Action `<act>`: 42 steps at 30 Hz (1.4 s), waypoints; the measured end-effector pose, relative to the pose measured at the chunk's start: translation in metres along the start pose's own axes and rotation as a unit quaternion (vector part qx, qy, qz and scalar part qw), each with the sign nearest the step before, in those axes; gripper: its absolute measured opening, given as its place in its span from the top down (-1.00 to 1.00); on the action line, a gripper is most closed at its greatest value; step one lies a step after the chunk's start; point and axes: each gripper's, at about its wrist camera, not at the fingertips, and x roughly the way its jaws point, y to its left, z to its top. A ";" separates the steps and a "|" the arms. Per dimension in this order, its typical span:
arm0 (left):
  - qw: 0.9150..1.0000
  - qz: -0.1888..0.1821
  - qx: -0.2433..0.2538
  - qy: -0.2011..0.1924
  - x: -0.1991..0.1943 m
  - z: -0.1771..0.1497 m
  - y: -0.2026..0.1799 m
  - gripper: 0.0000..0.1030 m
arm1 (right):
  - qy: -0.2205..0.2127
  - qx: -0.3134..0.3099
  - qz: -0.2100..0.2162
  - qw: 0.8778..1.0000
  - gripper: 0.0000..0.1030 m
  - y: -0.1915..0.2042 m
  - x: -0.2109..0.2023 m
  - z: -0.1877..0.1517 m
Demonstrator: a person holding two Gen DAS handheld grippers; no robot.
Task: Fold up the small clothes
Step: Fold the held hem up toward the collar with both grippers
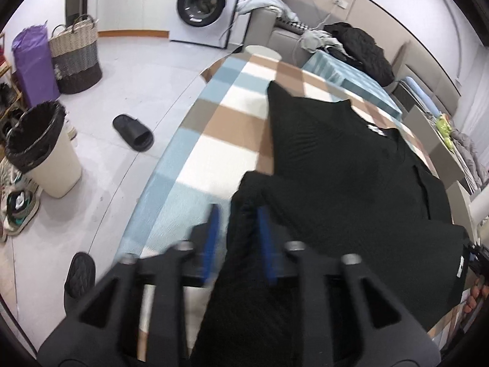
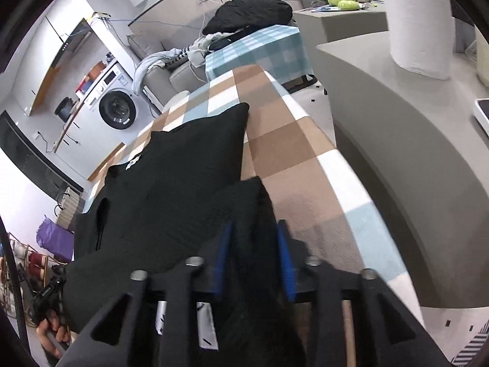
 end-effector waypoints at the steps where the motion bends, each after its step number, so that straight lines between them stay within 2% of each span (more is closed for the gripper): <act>1: 1.000 -0.002 -0.005 0.000 0.003 -0.001 0.002 0.03 | 0.002 0.001 0.002 1.000 0.09 -0.003 -0.003 -0.002; 2: 1.000 -0.005 -0.008 0.001 0.006 -0.001 0.004 -0.07 | 0.005 0.001 0.004 1.000 0.05 -0.006 -0.003 -0.003; 7: 0.999 -0.032 -0.019 0.021 0.025 0.005 0.001 -0.07 | 0.022 -0.006 0.015 1.000 0.04 -0.004 0.009 -0.003; 10: 0.998 -0.049 -0.008 0.026 0.034 0.010 -0.009 -0.07 | 0.014 -0.013 0.027 0.999 0.04 0.005 0.013 0.002; 12: 0.998 -0.046 0.000 0.032 0.039 0.012 -0.016 -0.06 | 0.015 -0.015 0.031 0.999 0.04 0.009 0.016 0.005; 14: 0.998 -0.045 0.016 0.030 0.042 0.011 -0.023 0.14 | 0.014 -0.010 0.037 0.999 0.04 0.008 0.017 0.006; 15: 0.998 -0.045 0.026 0.031 0.043 0.010 -0.026 0.18 | 0.014 -0.011 0.039 0.999 0.04 0.008 0.018 0.006; 17: 0.997 -0.049 0.039 0.033 0.043 0.009 -0.030 0.48 | 0.019 -0.014 0.039 0.999 0.05 0.009 0.022 0.006; 18: 0.997 -0.051 0.046 0.035 0.044 0.009 -0.033 0.49 | 0.020 -0.019 0.038 0.999 0.06 0.011 0.024 0.005; 20: 0.997 -0.048 0.055 0.034 0.043 0.007 -0.036 0.57 | 0.026 -0.031 0.043 0.998 0.35 0.014 0.027 0.003; 21: 0.997 -0.047 0.058 0.033 0.042 0.006 -0.038 0.57 | 0.033 -0.037 0.046 0.998 0.39 0.017 0.030 0.002; 30: 0.997 -0.036 0.069 0.028 0.012 -0.026 -0.030 0.58 | 0.056 -0.059 0.035 0.996 0.47 0.022 0.025 -0.012; 33: 0.998 -0.033 0.051 0.029 -0.001 -0.036 -0.019 0.49 | 0.060 -0.063 0.039 0.995 0.47 0.018 0.015 -0.022; 34: 0.998 -0.031 0.040 0.027 -0.006 -0.036 -0.014 0.40 | 0.060 -0.068 0.037 0.995 0.46 0.018 0.012 -0.025; 37: 0.999 -0.038 0.009 0.019 -0.020 -0.036 0.000 0.31 | 0.056 -0.071 0.029 0.996 0.25 0.015 0.003 -0.029; 42: 0.999 -0.038 0.006 0.011 -0.046 -0.048 0.012 0.29 | 0.039 -0.083 0.033 0.995 0.24 0.005 -0.032 -0.036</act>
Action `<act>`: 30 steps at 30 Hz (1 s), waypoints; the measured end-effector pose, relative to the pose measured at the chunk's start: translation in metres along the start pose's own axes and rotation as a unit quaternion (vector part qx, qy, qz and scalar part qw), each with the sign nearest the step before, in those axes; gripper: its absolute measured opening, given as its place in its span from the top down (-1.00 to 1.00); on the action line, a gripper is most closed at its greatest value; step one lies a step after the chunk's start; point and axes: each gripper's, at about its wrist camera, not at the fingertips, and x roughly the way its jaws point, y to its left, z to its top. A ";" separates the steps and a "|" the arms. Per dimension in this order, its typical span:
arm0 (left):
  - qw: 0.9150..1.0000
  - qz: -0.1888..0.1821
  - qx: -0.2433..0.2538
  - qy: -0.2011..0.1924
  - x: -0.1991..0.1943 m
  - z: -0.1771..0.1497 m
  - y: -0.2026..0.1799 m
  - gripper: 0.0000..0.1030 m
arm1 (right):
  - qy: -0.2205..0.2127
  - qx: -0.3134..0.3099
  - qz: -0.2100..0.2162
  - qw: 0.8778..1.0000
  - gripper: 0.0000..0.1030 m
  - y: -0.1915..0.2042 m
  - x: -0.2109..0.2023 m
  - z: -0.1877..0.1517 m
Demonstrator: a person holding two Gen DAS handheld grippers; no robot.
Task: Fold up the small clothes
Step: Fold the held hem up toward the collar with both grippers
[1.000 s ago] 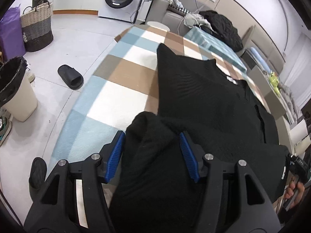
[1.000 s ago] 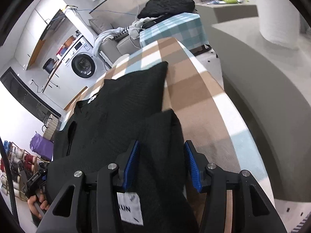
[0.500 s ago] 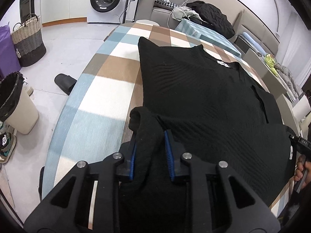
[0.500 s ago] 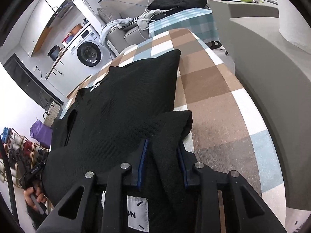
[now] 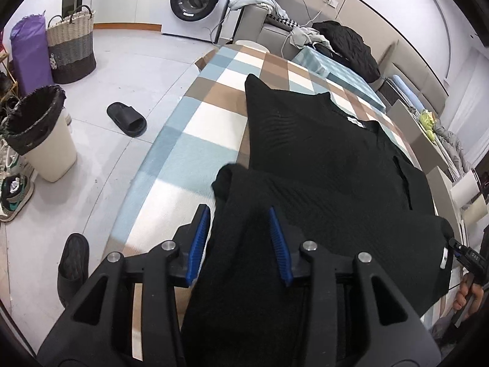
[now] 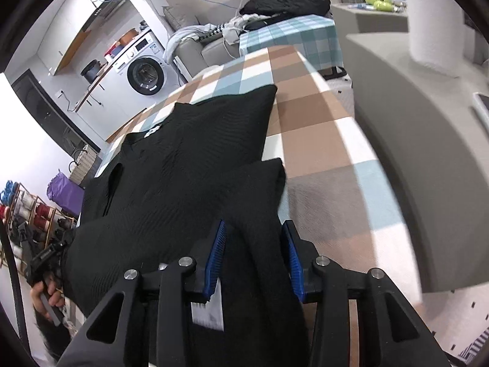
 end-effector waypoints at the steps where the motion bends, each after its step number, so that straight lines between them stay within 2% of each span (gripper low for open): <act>1: 1.000 0.000 0.003 0.001 -0.004 -0.005 -0.001 0.29 | 0.000 0.000 0.003 1.000 0.24 -0.002 -0.004 -0.003; 11: 1.000 0.007 0.016 -0.001 -0.038 -0.044 -0.002 0.31 | 0.006 -0.020 0.012 1.000 0.23 -0.001 -0.012 -0.033; 12: 1.000 0.007 0.017 -0.007 -0.042 -0.047 -0.003 0.34 | 0.007 -0.018 0.010 1.000 0.23 -0.002 -0.012 -0.033; 14: 1.000 0.012 0.024 -0.013 -0.048 -0.051 -0.005 0.66 | 0.008 -0.020 0.009 1.000 0.23 0.000 -0.014 -0.035; 16: 0.999 0.015 0.025 -0.026 -0.054 -0.052 -0.004 0.89 | 0.003 -0.026 0.009 1.000 0.23 0.001 -0.017 -0.037; 17: 0.999 0.013 0.023 -0.030 -0.055 -0.052 -0.002 0.90 | 0.000 -0.028 0.010 1.000 0.25 0.002 -0.017 -0.036; 18: 0.999 0.010 0.019 -0.036 -0.058 -0.051 -0.001 0.92 | -0.008 -0.031 0.007 0.999 0.30 0.002 -0.018 -0.036; 20: 0.999 0.005 0.014 -0.046 -0.060 -0.047 0.000 0.94 | -0.027 -0.048 -0.001 0.998 0.93 0.007 -0.021 -0.036; 25: 0.997 -0.015 0.001 -0.077 -0.068 -0.022 -0.004 0.94 | -0.088 -0.056 0.010 0.994 0.93 0.016 -0.039 -0.020; 30: 0.994 -0.022 -0.001 -0.109 -0.068 0.016 -0.012 0.94 | -0.128 -0.063 0.017 0.990 0.94 0.032 -0.051 0.016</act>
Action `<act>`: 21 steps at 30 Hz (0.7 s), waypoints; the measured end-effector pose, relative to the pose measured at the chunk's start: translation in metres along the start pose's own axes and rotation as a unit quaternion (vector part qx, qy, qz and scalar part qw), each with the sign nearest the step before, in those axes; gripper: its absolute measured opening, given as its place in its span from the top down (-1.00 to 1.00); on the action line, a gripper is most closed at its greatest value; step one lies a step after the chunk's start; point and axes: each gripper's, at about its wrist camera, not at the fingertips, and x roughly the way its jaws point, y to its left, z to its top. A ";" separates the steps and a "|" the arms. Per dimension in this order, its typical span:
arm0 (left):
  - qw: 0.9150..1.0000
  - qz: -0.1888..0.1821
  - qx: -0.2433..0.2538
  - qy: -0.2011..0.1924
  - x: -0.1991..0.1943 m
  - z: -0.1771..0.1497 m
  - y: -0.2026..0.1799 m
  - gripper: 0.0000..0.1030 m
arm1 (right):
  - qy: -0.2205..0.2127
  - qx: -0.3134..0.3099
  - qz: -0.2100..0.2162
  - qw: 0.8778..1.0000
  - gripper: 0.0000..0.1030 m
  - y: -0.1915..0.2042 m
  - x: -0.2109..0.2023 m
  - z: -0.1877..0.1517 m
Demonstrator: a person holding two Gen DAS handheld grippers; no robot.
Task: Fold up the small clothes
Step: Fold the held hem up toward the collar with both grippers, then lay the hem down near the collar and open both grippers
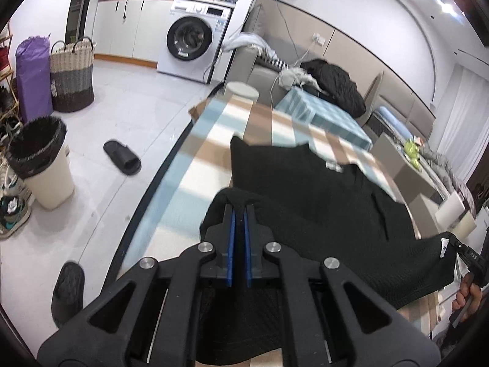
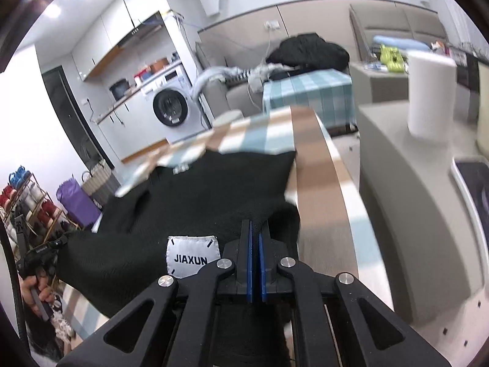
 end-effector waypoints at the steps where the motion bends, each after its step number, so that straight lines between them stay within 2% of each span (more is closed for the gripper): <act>1: 1.000 -0.001 0.000 -0.005 0.004 0.010 -0.002 0.94 | -0.003 0.000 -0.001 1.000 0.94 0.002 0.002 0.007; 3: 1.000 -0.002 -0.003 -0.005 0.015 0.023 -0.002 0.94 | -0.010 0.006 -0.005 1.000 0.94 0.004 0.009 0.022; 6: 1.000 0.010 -0.010 0.020 0.049 0.038 0.001 0.94 | -0.004 0.024 -0.026 0.999 0.94 0.001 0.033 0.038; 10: 0.997 0.039 -0.005 0.061 0.100 0.037 0.003 0.93 | 0.048 0.066 -0.058 0.995 0.94 -0.017 0.083 0.038; 12: 0.995 0.057 0.001 0.086 0.118 0.031 0.004 0.93 | 0.086 0.093 -0.080 0.989 0.93 -0.028 0.105 0.031; 14: 0.993 0.058 -0.004 0.102 0.125 0.026 0.008 0.83 | 0.108 0.109 -0.087 0.984 0.83 -0.036 0.114 0.025; 15: 0.993 0.059 -0.008 0.104 0.127 0.024 0.010 0.71 | 0.108 0.114 -0.081 0.984 0.80 -0.038 0.114 0.022; 17: 0.992 0.068 -0.017 0.103 0.124 0.019 0.015 0.27 | 0.109 0.113 -0.075 0.985 0.64 -0.040 0.105 0.016; 19: 0.992 0.074 -0.028 0.095 0.116 0.014 0.023 0.16 | 0.107 0.107 -0.071 0.986 0.51 -0.041 0.092 0.010; 21: 0.992 0.075 -0.035 0.097 0.108 0.009 0.028 0.16 | 0.109 0.108 -0.071 0.986 0.47 -0.041 0.078 0.001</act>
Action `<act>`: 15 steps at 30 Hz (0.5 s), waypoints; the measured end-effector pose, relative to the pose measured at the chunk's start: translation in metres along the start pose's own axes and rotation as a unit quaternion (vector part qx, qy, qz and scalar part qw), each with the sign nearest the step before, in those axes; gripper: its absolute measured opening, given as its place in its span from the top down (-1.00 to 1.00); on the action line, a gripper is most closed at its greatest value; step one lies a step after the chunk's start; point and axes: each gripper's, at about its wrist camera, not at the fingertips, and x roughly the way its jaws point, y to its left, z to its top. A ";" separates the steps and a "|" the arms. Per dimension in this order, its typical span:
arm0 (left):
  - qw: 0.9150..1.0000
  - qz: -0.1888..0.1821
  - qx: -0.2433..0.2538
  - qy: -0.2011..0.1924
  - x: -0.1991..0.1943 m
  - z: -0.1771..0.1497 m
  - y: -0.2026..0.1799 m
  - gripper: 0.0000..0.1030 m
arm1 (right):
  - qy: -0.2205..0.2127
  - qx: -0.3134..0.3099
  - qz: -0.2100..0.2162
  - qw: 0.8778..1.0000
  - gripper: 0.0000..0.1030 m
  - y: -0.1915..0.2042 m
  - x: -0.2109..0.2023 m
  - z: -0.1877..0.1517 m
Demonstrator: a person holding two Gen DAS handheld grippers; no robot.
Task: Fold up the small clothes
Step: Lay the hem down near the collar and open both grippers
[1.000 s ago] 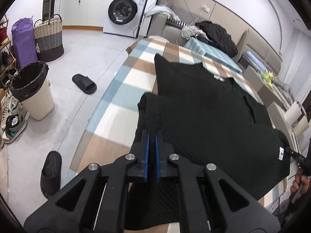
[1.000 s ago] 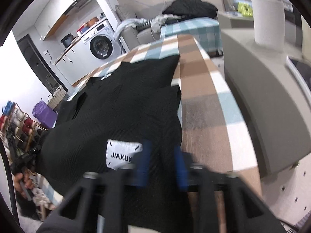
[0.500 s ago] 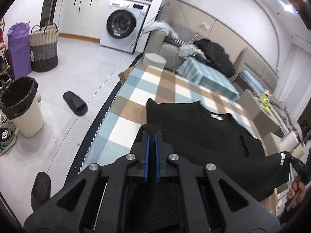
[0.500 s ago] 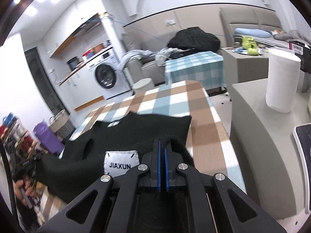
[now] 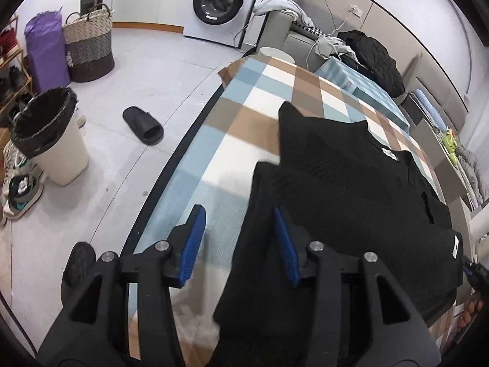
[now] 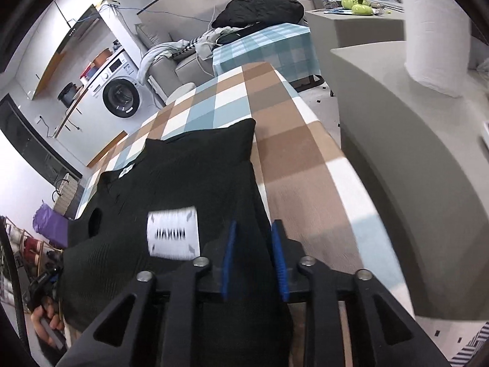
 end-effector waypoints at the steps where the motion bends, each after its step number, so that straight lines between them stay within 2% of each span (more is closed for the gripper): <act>1: 1.000 -0.001 -0.003 0.002 -0.004 -0.005 0.003 0.16 | 0.002 0.001 0.000 1.000 0.47 -0.001 -0.003 -0.004; 5: 1.000 -0.005 -0.008 -0.001 -0.022 -0.025 0.008 0.16 | -0.002 0.006 0.012 1.000 0.44 -0.004 -0.027 -0.031; 8: 1.000 -0.003 0.002 -0.002 -0.035 -0.040 0.005 0.16 | -0.003 0.020 0.020 1.000 0.32 -0.005 -0.038 -0.052; 10: 1.000 -0.009 0.014 -0.008 -0.046 -0.050 0.000 0.16 | -0.001 0.018 0.026 0.999 0.32 -0.002 -0.043 -0.062; 12: 0.999 -0.015 0.034 -0.018 -0.058 -0.060 -0.009 0.14 | 0.001 -0.003 0.033 0.999 0.32 0.007 -0.046 -0.073; 15: 0.997 -0.025 0.065 -0.038 -0.072 -0.075 -0.026 -0.05 | -0.004 -0.047 0.045 0.998 0.32 0.029 -0.048 -0.085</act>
